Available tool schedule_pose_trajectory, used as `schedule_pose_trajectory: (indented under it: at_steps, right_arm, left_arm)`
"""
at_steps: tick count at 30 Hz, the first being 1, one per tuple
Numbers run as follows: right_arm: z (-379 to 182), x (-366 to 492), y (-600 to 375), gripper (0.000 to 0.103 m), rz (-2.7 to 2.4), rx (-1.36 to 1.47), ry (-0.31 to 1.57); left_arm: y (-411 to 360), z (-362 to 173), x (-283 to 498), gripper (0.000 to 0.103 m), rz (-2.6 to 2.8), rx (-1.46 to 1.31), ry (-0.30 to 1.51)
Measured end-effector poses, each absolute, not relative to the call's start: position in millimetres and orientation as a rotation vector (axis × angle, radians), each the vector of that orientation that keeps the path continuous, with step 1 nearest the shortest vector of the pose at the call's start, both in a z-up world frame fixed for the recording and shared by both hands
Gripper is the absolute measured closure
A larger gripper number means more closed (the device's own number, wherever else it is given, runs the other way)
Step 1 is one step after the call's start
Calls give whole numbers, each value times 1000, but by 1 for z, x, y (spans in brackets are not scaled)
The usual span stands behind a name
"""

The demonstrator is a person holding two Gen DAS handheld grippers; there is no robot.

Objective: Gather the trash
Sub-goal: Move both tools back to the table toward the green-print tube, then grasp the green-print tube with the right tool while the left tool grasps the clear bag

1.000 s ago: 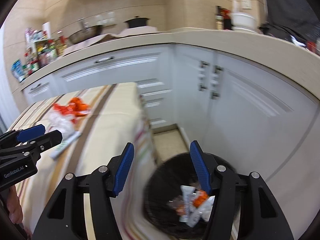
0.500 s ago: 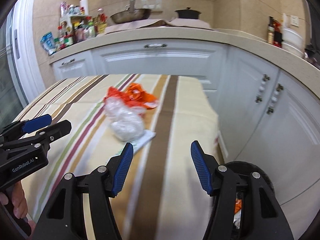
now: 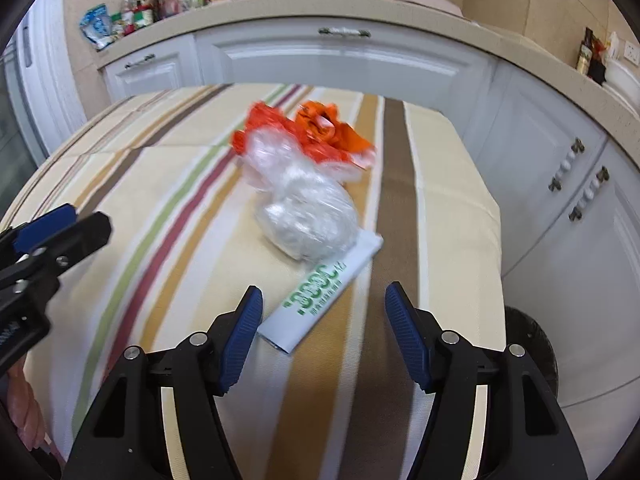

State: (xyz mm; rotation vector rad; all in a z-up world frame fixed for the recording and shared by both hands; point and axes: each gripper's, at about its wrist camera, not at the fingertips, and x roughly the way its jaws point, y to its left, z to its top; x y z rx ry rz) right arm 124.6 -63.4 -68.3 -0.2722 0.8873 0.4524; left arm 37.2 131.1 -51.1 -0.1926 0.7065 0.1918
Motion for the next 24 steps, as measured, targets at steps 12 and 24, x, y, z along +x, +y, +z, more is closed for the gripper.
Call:
schedule_pose_trajectory:
  at_steps: [12, 24]
  right_arm:
    - [-65, 131, -88, 51, 431, -251, 876]
    - [-66, 131, -89, 83, 473, -246, 886]
  left_arm:
    - [113, -57, 44, 43, 141, -188, 732]
    - [95, -54, 53, 42, 94, -179, 732]
